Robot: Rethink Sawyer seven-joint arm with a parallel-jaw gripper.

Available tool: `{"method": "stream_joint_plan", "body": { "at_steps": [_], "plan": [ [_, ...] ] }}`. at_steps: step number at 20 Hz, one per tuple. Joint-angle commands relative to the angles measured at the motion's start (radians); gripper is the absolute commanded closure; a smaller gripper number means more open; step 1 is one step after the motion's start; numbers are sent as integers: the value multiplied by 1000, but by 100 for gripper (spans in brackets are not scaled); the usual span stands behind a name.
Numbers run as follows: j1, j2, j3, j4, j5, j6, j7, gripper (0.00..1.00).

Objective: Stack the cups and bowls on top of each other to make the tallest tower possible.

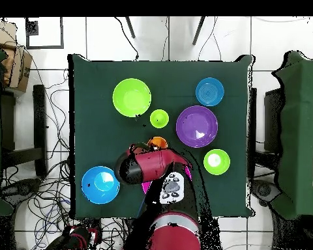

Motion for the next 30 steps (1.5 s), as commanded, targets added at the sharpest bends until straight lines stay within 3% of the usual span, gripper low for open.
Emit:
{"method": "stream_joint_plan", "body": {
  "at_steps": [1,7,12,21,30],
  "plan": [
    [-19,1,113,-48,54,156,51,100],
    [-57,-37,159,-50,89,241,17,100],
    [-83,-16,189,-58,79,222,3,100],
    [-137,-100,257,-2,108,371,-45,100],
    [-126,-104,261,-58,113,423,2,100]
  ]
}}
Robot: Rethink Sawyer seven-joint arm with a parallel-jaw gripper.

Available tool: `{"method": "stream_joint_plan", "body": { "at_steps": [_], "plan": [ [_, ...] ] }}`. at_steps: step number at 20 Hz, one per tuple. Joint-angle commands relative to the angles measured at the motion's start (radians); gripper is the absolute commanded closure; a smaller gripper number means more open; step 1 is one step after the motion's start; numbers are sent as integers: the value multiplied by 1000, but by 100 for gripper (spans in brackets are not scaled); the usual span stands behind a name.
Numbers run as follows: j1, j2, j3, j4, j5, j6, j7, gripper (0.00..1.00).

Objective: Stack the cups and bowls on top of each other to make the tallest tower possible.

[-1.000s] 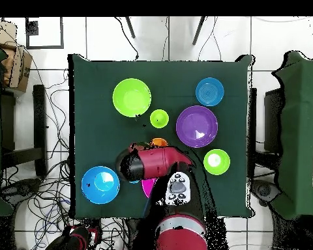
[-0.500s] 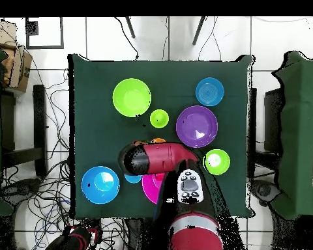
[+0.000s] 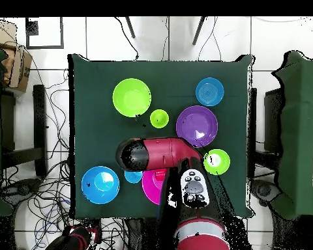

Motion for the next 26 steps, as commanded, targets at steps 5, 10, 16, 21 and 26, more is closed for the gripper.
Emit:
{"method": "stream_joint_plan", "body": {
  "at_steps": [5,10,16,21,26],
  "plan": [
    [101,43,22,-215,64,153,134,100],
    [157,90,-4,-367,36,122,119,100],
    [230,196,-94,-512,33,28,200,100],
    [259,232,-144,-611,81,124,239,100],
    [271,272,-167,-605,82,19,247,100]
  ]
}}
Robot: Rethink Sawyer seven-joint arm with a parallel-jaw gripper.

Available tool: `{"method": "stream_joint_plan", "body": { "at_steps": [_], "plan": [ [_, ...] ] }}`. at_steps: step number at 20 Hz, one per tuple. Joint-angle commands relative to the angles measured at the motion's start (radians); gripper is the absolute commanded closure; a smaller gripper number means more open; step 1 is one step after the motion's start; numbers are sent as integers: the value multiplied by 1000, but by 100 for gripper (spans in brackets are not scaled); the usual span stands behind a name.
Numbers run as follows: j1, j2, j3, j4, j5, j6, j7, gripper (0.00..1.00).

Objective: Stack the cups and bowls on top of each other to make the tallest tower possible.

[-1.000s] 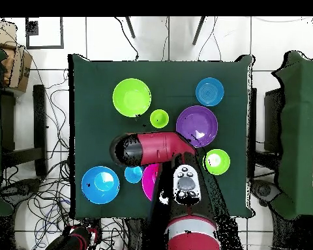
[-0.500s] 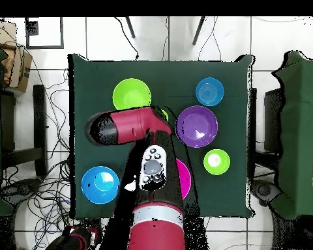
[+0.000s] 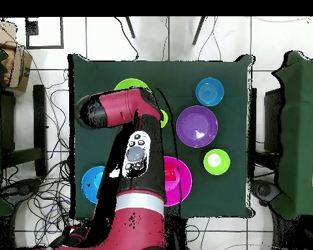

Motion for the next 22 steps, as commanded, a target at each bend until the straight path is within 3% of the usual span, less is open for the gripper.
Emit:
{"method": "stream_joint_plan", "body": {
  "at_steps": [1,14,22],
  "plan": [
    [10,107,-14,-103,23,-47,208,100],
    [82,201,-96,-81,64,-106,306,100],
    [125,223,-146,-111,88,-64,313,100]
  ]
}}
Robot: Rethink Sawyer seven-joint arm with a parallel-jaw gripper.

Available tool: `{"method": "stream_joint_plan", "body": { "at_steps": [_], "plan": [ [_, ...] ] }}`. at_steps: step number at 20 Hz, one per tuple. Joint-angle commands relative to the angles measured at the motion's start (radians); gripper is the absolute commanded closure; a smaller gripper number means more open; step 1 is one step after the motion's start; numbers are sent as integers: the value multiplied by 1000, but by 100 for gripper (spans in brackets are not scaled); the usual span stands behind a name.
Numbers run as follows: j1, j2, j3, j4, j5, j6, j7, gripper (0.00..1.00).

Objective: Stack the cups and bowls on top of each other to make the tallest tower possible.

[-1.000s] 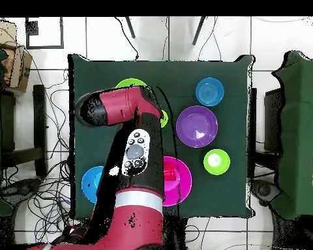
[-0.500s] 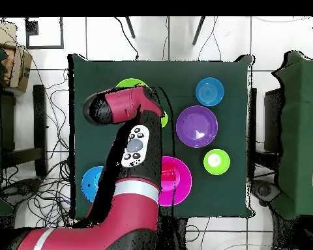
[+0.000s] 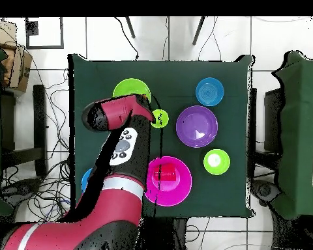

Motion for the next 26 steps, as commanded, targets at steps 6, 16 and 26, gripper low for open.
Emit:
{"method": "stream_joint_plan", "body": {
  "at_steps": [6,16,26],
  "plan": [
    [32,42,-7,-89,72,68,182,100],
    [30,48,-13,-79,118,39,168,100],
    [45,50,-14,-49,200,82,207,100]
  ]
}}
